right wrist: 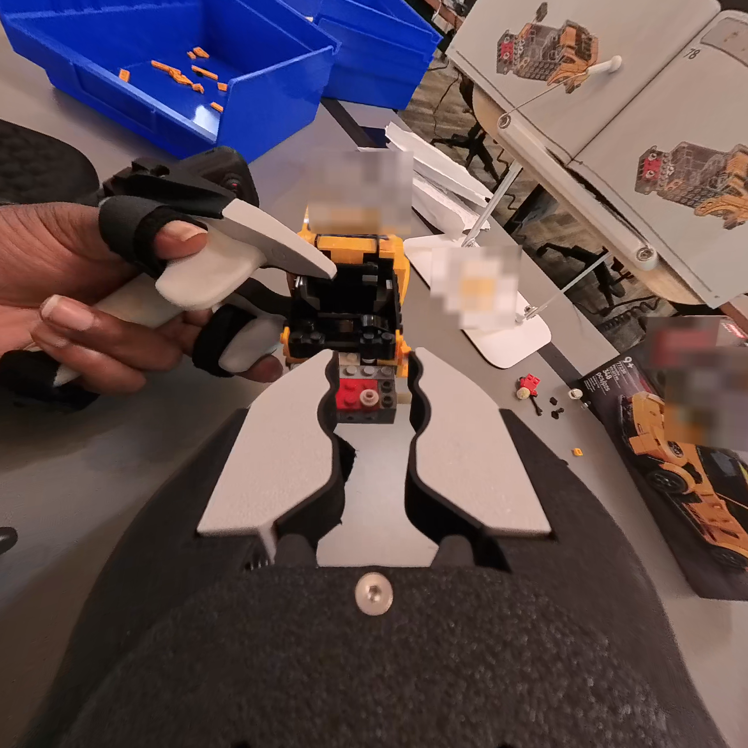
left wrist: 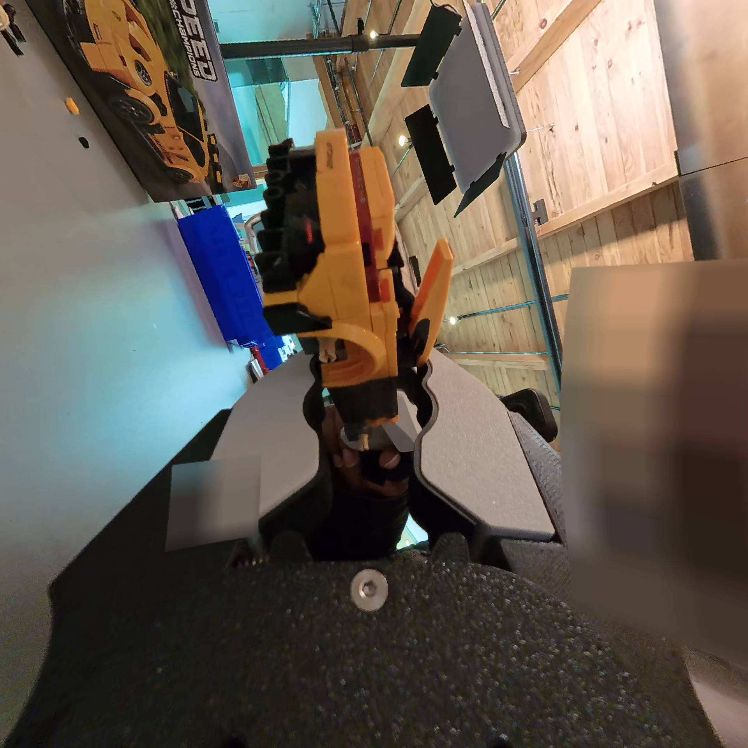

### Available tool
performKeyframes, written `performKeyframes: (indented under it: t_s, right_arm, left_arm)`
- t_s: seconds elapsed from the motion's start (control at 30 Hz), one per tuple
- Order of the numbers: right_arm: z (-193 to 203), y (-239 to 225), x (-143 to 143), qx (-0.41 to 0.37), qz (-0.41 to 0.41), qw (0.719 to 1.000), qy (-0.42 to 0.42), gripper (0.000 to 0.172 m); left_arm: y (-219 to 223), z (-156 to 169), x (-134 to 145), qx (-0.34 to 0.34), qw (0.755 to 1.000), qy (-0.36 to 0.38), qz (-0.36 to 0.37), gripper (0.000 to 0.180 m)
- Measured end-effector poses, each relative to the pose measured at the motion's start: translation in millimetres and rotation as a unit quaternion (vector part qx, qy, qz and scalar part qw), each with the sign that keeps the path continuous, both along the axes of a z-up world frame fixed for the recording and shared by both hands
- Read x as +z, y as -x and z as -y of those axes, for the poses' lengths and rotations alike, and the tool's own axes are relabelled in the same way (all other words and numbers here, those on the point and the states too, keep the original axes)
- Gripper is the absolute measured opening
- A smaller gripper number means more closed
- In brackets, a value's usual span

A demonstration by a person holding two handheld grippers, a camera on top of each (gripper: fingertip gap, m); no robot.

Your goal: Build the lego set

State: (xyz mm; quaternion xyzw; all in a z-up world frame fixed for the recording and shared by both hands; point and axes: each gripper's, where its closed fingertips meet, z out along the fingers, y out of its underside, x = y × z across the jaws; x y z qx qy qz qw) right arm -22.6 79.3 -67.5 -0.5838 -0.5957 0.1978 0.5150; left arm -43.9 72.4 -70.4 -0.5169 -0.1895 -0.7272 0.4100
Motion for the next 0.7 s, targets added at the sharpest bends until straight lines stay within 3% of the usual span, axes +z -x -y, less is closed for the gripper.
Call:
performKeyframes:
  t_s: [0.17, 0.37, 0.53, 0.7]
  right_arm:
    - [-1, -2, -5, 0.007, -0.006, 1.0, 0.009, 0.033]
    - [1, -9, -1, 0.046, -0.036, 0.995, 0.074, 0.035]
    - [-4, -1, 21, 0.064, -0.064, 0.988, 0.124, 0.036]
    - [-2, 25, 8, 0.067, -0.049, 0.979, 0.188, 0.055]
  left_arm:
    - [-2, 0, -3, 0.004, 0.999, 0.002, -0.037, 0.044]
    - [-5, 0, -13, 0.022, 0.988, -0.002, -0.152, 0.044]
    - [-10, 2, -23, 0.036, 0.965, -0.013, -0.26, 0.043]
    - [-16, 4, -32, 0.049, 0.93, -0.026, -0.364, 0.043]
